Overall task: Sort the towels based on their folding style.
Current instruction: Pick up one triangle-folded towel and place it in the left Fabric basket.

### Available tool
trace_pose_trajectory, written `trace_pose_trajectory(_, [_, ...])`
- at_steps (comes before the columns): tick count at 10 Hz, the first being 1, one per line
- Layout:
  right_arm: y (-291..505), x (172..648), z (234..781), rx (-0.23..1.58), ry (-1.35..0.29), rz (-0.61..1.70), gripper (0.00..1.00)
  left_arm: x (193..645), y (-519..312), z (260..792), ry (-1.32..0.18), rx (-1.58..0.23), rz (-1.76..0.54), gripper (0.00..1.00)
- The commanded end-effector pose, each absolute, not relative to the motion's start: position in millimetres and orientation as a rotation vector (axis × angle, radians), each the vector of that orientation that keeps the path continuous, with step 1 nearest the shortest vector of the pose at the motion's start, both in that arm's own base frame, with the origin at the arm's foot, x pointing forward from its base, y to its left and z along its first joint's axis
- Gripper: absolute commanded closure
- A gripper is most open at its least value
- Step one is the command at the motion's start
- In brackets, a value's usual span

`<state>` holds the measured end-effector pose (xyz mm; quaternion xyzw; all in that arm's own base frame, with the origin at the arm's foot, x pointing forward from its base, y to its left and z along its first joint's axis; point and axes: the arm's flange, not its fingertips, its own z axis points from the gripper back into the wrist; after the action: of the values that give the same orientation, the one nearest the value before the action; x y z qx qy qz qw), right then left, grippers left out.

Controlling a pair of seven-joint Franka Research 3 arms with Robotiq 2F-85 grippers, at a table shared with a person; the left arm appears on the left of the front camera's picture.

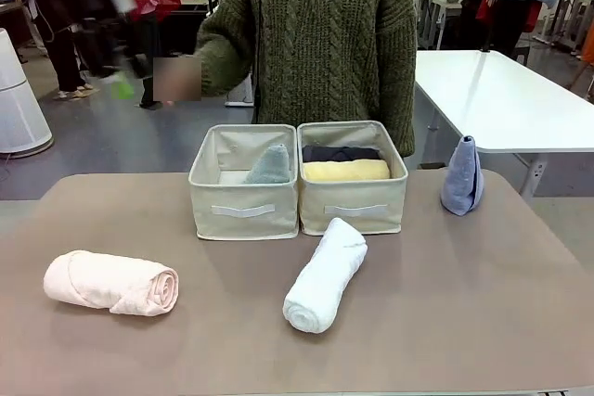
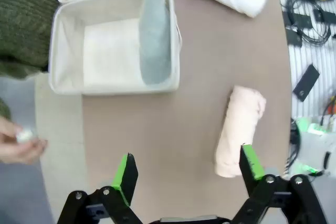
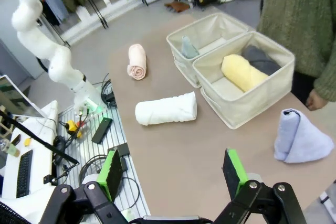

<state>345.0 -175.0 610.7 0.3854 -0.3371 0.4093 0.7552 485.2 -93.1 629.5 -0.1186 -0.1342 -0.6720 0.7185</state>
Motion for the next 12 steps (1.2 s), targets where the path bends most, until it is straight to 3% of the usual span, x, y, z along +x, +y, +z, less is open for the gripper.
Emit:
trace_pose_trajectory(1, [-175, 347, 611, 0.859, -0.761, 0.905, 0.0, 450, -51, 596, -0.412, -0.294, -1.359, 0.0])
trace_pose_trajectory(5, [-175, 347, 611, 0.859, -0.761, 0.905, 0.0, 414, 36, 604, -0.545, -0.249, -1.148, 0.0])
trace_pose_trajectory(7, [-175, 347, 611, 0.859, -0.761, 0.905, 0.0, 401, 81, 599, -0.464, -0.21, -0.932, 0.0])
trace_pose_trajectory(11, [-175, 347, 611, 0.859, -0.761, 0.905, 0.0, 348, 183, 607, -0.532, -0.247, -0.632, 0.0])
trace_pose_trajectory(12, [-175, 347, 611, 0.859, -0.761, 0.905, 0.0, 352, 188, 605, -0.539, -0.257, -0.605, 0.0])
